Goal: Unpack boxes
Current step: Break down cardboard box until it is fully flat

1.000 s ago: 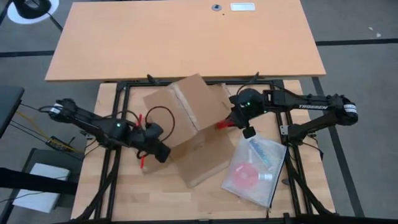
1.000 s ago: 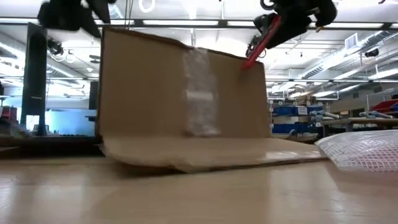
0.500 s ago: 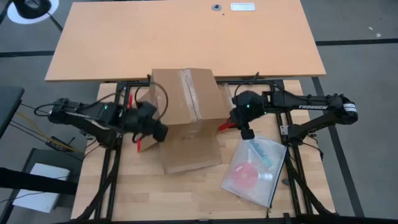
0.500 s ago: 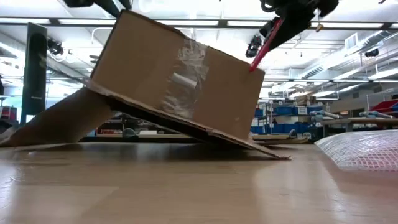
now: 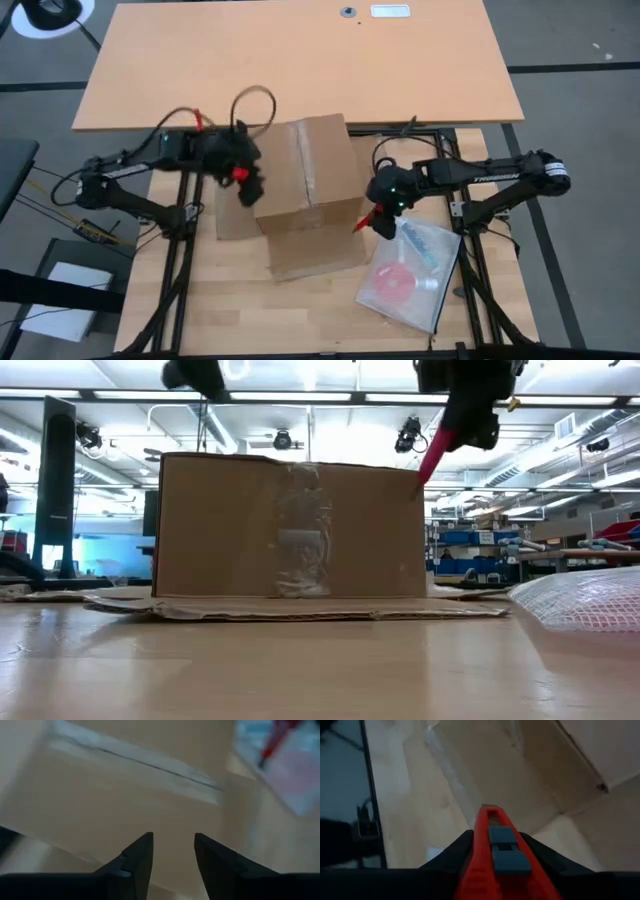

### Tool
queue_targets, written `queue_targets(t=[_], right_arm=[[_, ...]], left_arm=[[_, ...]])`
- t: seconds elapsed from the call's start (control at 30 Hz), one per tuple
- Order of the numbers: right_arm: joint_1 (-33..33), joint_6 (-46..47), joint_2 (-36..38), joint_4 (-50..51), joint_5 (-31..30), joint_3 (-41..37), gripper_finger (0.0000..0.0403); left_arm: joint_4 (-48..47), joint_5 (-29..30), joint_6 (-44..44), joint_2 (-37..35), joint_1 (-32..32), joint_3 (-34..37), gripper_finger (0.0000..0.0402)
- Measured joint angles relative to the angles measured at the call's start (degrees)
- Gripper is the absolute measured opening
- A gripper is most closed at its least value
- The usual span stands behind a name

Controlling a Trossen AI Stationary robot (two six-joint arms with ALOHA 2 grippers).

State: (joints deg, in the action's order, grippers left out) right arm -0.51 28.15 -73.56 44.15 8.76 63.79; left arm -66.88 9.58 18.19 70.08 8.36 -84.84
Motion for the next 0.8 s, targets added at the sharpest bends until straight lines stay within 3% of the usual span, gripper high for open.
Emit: queue_targets(t=[0.23, 0.4, 0.63, 0.8], right_arm=[[-0.5, 13.5, -5.4, -2.7, -0.4, 0.0, 0.0132], [-0.1, 19.4, -9.8, -3.9, 0.8, 0.0, 0.0132], [2.0, 22.2, -12.7, -4.4, 0.9, 0.0, 0.0132], [5.5, 20.9, -11.4, -3.7, -1.0, 0.0, 0.0132]], left_arm=[[6.7, 1.1, -18.6, 4.3, 23.1, 0.0, 0.0156], [14.1, -4.2, -24.4, 11.5, 35.2, 0.0, 0.0156], [16.9, -7.4, -26.7, 22.7, 41.5, 0.1, 0.0156], [9.0, -11.5, -24.5, 25.1, 41.8, -0.4, 0.0156]])
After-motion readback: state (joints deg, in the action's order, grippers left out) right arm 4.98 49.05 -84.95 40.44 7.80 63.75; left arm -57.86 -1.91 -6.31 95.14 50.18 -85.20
